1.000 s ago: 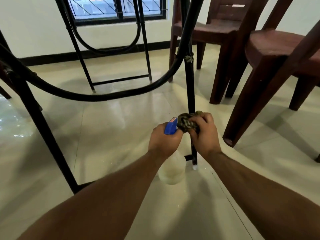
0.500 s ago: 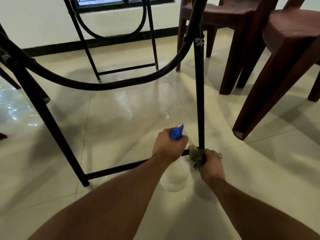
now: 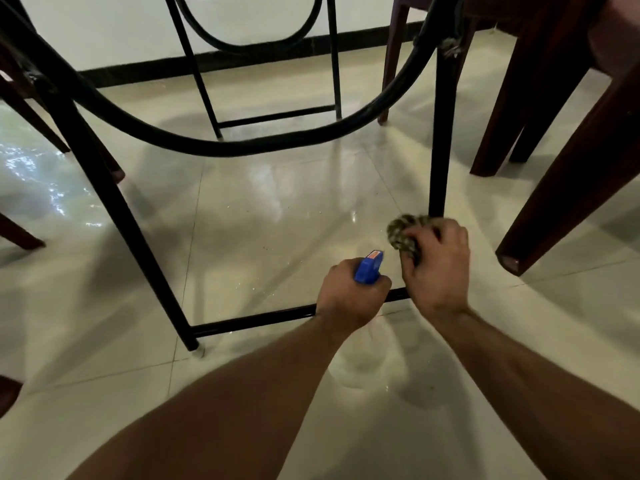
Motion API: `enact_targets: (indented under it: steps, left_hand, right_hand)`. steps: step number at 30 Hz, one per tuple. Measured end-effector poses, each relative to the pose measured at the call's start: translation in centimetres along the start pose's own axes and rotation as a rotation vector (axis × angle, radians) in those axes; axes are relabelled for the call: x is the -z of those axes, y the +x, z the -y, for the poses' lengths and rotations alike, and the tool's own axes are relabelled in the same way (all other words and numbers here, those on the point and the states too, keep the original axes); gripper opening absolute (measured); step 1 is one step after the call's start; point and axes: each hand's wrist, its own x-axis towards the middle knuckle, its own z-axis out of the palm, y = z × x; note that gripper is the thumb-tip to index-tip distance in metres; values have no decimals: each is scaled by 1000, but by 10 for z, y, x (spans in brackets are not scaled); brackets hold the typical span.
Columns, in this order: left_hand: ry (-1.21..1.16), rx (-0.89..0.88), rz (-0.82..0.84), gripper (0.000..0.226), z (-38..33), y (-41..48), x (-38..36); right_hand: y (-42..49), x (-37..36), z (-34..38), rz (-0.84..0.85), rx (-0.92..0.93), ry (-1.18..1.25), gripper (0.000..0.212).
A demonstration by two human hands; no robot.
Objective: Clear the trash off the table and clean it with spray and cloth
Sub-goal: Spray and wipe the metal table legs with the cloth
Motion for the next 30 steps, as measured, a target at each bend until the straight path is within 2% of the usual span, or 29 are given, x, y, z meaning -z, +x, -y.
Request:
enact_targets:
  steps: [2, 4, 6, 8, 12, 16, 17, 18, 19, 22, 26, 30]
  left_hand:
    - [-7, 12, -4, 22, -1, -3, 1]
    - [-44, -4, 0, 24, -6, -5, 5]
    - [-63, -17, 6, 27, -9, -5, 10]
    - [-60, -32, 11, 24, -9, -4, 14]
    - [8, -30, 11, 22, 0, -5, 17]
    - [96, 20, -4, 24, 9, -20, 20]
    - [102, 50, -11, 24, 11, -24, 21]
    - [105, 77, -14, 23, 12, -28, 21]
    - [123, 96, -10, 23, 14, -32, 21]
    - [225, 78, 29, 23, 14, -41, 20]
    - [446, 41, 216, 23, -1, -52, 14]
    - [574, -8, 270, 29, -18, -62, 12]
  right_hand:
    - [16, 3, -4, 118, 221, -306, 32]
    - [5, 6, -18, 339, 348, -567, 40]
    - [-28, 6, -26, 563, 317, -645, 43]
    - [-44, 10, -28, 675, 150, -525, 43]
    - [-23, 20, -28, 637, 107, -448, 42]
    - [-49, 27, -44, 867, -89, -397, 21]
    - [-60, 26, -53, 916, -73, -453, 17]
    - [-66, 28, -61, 940, -63, -454, 18]
    - [-69, 33, -59, 961, -134, -397, 22]
    - [-56, 60, -30, 961, -166, -300, 25]
    - [-29, 86, -23, 930, -235, -266, 30]
    - [-18, 109, -2, 893, -159, -279, 13]
